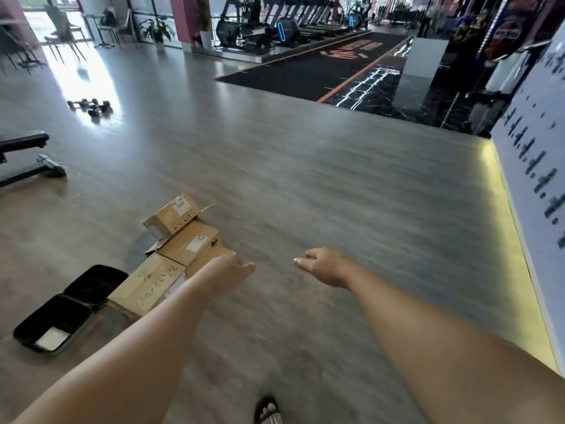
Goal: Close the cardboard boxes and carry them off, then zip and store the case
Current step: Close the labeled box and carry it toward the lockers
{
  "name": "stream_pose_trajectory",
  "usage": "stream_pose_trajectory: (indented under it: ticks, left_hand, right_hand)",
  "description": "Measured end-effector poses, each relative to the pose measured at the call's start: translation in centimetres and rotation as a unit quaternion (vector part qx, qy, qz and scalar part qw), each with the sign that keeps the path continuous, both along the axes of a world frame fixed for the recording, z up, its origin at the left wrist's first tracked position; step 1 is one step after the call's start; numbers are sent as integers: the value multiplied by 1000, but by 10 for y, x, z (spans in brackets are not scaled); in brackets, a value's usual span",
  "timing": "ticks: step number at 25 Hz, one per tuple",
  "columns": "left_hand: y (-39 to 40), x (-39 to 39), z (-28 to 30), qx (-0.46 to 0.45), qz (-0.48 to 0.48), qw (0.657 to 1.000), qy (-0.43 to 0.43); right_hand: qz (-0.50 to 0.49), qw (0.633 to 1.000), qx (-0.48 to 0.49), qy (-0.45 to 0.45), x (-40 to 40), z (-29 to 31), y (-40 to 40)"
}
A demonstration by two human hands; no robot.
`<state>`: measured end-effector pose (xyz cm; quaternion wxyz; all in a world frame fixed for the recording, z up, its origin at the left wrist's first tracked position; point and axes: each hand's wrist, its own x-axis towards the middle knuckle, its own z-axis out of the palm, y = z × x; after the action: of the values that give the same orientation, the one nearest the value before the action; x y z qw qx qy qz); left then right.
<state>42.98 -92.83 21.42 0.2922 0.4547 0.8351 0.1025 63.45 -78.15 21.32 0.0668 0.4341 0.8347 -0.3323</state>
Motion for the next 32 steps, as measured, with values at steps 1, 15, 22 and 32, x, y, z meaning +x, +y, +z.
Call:
stream_pose_trajectory:
  ticks: [1,15,22,32]
  left_hand:
    - [26,-20,1,-3,7,1000,-3]
    - [328,-273,-17,-11,136,991,-3]
    - [407,-395,-19,-6,272,962,-40]
    - [436,-585,-99,-1,439,894,-91]
  right_hand:
    - [2,1000,-5,-5,-19,3,27]
    - [131,991,-8,-31,-309,-9,374]
    - [259,964,2,-63,-487,-10,493]
    - [385,917,6,-100,-746,-62,570]
